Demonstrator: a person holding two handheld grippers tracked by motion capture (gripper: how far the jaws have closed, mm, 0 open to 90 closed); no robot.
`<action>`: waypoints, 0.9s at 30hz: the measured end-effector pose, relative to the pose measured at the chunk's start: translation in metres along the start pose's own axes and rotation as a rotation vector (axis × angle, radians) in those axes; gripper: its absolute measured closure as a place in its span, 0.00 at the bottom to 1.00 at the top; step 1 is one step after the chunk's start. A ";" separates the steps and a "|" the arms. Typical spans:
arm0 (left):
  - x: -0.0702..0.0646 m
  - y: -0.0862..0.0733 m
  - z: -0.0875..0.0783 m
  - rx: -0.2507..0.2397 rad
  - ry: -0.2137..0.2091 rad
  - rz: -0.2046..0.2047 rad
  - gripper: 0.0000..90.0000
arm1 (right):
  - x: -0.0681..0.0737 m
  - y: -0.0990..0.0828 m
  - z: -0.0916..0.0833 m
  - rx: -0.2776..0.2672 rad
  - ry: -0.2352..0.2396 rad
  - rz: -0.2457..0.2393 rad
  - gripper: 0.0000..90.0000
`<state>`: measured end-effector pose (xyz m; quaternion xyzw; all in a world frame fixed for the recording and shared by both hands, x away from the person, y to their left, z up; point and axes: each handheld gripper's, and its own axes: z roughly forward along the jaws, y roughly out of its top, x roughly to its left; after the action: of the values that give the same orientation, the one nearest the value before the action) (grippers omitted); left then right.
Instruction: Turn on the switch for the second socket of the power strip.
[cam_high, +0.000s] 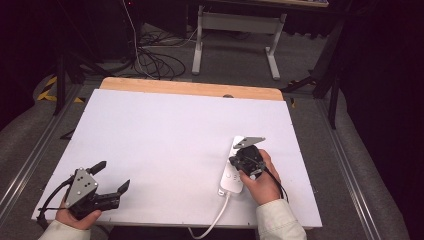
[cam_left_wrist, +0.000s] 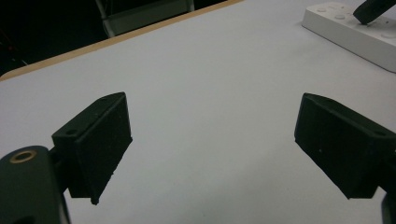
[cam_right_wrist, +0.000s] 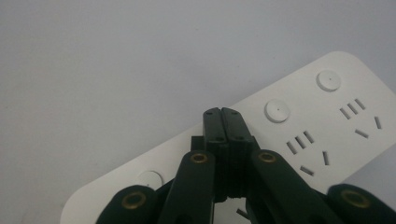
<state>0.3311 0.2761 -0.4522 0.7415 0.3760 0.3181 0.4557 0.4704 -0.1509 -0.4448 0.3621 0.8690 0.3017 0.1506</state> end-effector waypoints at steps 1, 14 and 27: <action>0.000 0.000 0.000 0.000 0.000 0.000 0.13 | 0.000 0.000 0.000 0.000 0.000 0.000 1.00; 0.000 0.000 0.000 0.000 0.000 0.002 0.13 | 0.000 -0.002 0.001 -0.017 -0.001 0.014 1.00; -0.001 0.000 -0.001 -0.001 0.001 0.003 0.13 | 0.002 -0.005 0.002 -0.024 -0.008 0.024 1.00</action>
<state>0.3303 0.2759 -0.4521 0.7418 0.3749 0.3191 0.4553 0.4676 -0.1515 -0.4494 0.3717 0.8604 0.3125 0.1547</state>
